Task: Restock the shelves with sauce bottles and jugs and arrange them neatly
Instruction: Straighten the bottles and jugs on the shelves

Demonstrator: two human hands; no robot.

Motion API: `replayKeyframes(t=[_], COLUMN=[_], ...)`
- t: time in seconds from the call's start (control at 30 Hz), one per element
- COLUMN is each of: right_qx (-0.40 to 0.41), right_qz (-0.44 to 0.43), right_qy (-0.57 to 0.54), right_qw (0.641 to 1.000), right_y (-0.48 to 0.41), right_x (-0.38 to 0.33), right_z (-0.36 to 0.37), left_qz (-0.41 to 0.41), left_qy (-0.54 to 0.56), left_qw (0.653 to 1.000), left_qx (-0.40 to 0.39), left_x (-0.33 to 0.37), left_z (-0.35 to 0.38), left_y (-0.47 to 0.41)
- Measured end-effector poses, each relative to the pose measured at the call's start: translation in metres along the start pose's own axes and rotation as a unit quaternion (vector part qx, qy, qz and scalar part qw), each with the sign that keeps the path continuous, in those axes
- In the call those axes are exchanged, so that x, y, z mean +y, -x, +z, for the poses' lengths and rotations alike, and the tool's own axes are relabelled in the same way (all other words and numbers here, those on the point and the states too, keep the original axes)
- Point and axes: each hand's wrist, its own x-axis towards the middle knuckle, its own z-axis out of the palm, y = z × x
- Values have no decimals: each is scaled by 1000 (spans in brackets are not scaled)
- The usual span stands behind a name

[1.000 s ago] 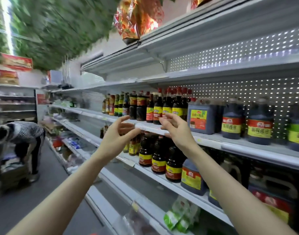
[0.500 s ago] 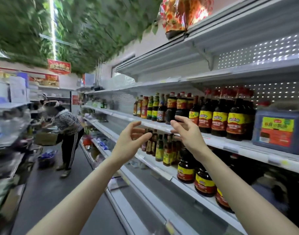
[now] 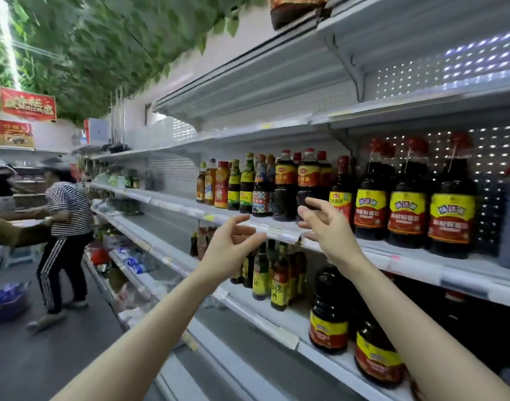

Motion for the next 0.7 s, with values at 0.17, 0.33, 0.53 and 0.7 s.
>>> replayKeyframes(t=[0.17,0.33,0.53,0.7], right_qx=[45,91,156,212], right_qz=[41,90,131,172], right_qy=[33,73,109,132], right_qw=[998,989,973,953], right_y=[-27,-31,-34,-30], right_x=[44,85,123,153], right_z=[1,1,18,37], left_qz=[-2,-7,-22,-43], left_qy=[37,67,96,105], left_qw=[997,990,975,961], left_qx=[-64,-121,-201,-253], left_x=[-48,-91,-153,-201], left_z=[26,48,63,73], left_y=[-51,-83,-114,-141])
